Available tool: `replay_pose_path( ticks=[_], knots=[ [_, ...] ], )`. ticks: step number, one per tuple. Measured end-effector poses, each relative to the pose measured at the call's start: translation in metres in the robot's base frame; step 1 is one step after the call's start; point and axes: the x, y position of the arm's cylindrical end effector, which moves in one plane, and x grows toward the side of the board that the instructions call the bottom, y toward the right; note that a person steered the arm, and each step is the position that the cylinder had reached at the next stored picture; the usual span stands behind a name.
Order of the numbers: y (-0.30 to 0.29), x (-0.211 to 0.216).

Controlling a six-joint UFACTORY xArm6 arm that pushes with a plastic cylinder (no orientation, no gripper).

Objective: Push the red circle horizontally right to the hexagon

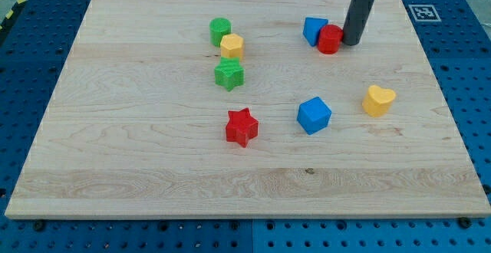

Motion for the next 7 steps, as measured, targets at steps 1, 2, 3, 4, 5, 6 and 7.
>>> replay_pose_path(
  ticks=[1,2,3,4,5,6,7],
  knots=[
    [-0.016,0.000],
    [-0.023,0.000],
    [-0.027,0.000],
    [-0.043,0.000],
    [-0.056,0.000],
    [-0.057,0.001],
    [-0.043,0.025]
  ],
)
